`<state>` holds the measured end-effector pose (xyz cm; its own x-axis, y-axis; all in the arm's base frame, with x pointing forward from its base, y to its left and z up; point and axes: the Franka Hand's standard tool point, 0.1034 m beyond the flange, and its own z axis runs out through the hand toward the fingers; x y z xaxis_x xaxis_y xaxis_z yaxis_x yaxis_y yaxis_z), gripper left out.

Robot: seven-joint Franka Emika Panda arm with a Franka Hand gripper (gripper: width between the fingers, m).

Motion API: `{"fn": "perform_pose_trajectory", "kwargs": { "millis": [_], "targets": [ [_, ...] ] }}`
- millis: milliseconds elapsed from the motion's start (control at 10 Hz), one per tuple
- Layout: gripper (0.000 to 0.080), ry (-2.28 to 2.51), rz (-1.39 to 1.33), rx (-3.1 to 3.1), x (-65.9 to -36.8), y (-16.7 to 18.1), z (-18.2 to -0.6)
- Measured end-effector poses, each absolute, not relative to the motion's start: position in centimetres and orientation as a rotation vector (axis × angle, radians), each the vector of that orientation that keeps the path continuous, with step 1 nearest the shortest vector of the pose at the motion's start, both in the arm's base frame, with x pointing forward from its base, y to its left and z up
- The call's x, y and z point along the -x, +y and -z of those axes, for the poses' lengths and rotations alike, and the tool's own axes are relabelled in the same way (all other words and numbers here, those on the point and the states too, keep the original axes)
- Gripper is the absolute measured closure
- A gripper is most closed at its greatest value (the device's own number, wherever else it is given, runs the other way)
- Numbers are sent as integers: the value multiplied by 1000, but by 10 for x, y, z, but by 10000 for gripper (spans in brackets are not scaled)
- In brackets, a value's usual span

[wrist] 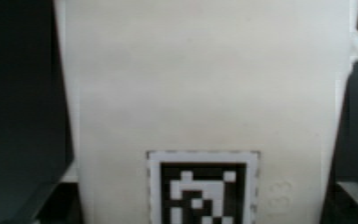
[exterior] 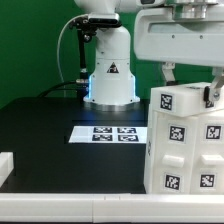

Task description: Assemble cabinet

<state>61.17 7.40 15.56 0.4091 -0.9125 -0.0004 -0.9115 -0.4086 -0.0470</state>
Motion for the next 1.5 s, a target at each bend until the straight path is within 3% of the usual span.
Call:
{"fn": "perform_pose_trajectory", "kwargs": {
  "millis": [400,600,800,1100,1500],
  "targets": [
    [243,1932,74,2348,-616,69,-154],
    [54,1917,72,2362,-615,69,-152],
    [11,1748,40,2493,-611,77,-163],
    [3,1294,66,2724,-612,81,-187],
    [3,966,83,2869,-611,80,-182]
  ]
}}
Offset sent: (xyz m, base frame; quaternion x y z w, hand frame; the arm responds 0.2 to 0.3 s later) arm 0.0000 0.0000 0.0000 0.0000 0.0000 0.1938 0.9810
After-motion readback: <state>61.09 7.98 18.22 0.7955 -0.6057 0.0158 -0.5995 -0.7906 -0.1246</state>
